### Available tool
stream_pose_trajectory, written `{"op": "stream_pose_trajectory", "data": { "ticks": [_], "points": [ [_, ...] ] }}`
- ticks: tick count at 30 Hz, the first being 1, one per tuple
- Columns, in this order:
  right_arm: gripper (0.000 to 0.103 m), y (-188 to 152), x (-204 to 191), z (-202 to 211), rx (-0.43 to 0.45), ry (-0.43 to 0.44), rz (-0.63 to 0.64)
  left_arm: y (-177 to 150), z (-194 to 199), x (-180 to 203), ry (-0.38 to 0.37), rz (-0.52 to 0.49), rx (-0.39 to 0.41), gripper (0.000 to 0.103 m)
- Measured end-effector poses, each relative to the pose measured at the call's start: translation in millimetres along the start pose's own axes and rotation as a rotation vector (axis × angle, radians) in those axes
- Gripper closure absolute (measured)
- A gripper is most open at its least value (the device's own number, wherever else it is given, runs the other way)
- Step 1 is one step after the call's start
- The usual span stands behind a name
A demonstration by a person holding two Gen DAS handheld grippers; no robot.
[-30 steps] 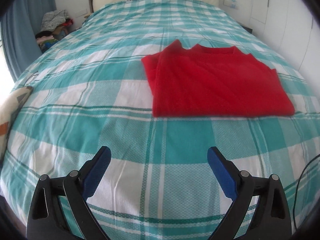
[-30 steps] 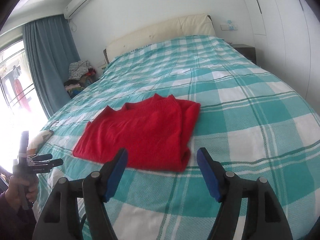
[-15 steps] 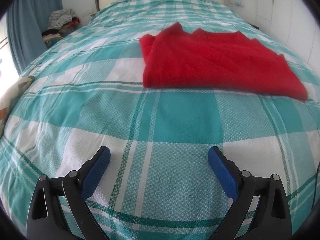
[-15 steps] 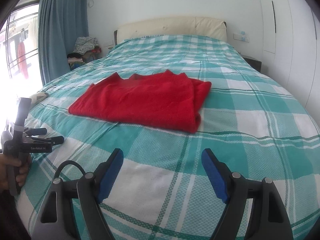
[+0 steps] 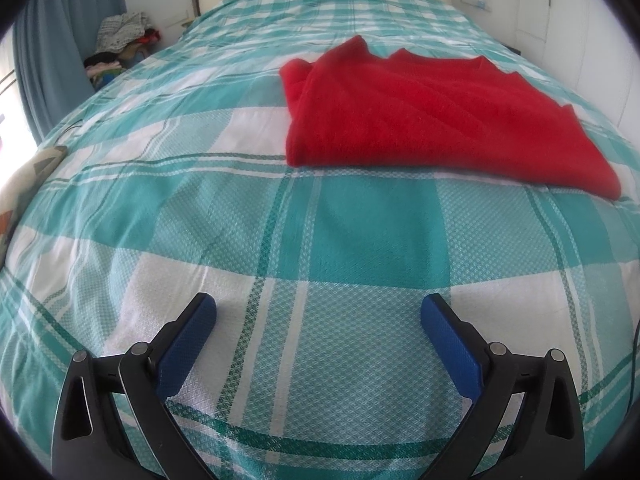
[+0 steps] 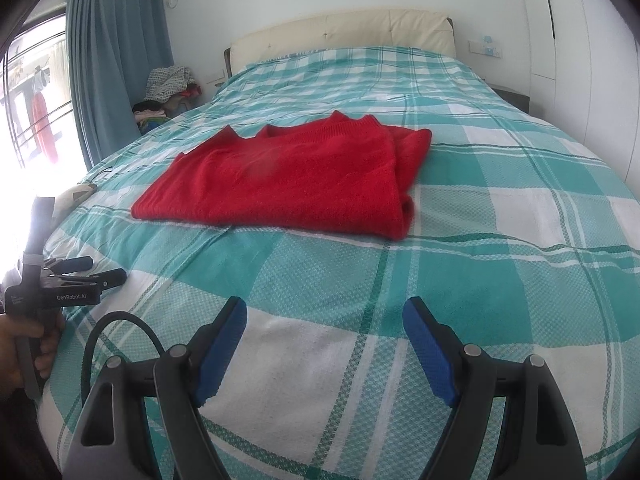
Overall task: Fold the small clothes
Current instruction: 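Release the hem with both grippers and hold them above the folded sweater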
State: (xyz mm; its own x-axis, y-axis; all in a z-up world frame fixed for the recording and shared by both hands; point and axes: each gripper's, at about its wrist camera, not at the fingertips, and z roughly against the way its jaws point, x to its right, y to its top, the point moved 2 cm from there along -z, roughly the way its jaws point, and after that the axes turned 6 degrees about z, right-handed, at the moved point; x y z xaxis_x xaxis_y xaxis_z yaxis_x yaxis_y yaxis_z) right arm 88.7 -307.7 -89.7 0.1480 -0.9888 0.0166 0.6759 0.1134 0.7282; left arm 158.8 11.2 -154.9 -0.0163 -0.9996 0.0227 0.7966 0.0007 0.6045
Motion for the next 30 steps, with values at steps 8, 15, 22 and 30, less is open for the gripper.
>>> {"op": "stream_pose_trajectory", "data": {
  "ticks": [8,15,22,30],
  "points": [
    [0.023,-2.9,-0.3,-4.2,-0.014,0.004,-0.003,-0.5,-1.4,-0.7,0.0,0.0,-0.005,0.001],
    [0.023,-3.4,0.2,-5.5,-0.02,0.006,-0.007,-0.2,-1.4,-0.6,0.0,0.001,-0.006,0.001],
    [0.023,-3.7,0.4,-5.9,-0.021,0.006,-0.009,-1.3,-2.9,-0.8,0.0,0.001,-0.009,0.001],
    [0.023,-3.5,0.7,-5.8,-0.021,0.006,-0.008,-1.7,-3.6,-0.7,0.0,0.001,-0.011,0.0]
  ]
}}
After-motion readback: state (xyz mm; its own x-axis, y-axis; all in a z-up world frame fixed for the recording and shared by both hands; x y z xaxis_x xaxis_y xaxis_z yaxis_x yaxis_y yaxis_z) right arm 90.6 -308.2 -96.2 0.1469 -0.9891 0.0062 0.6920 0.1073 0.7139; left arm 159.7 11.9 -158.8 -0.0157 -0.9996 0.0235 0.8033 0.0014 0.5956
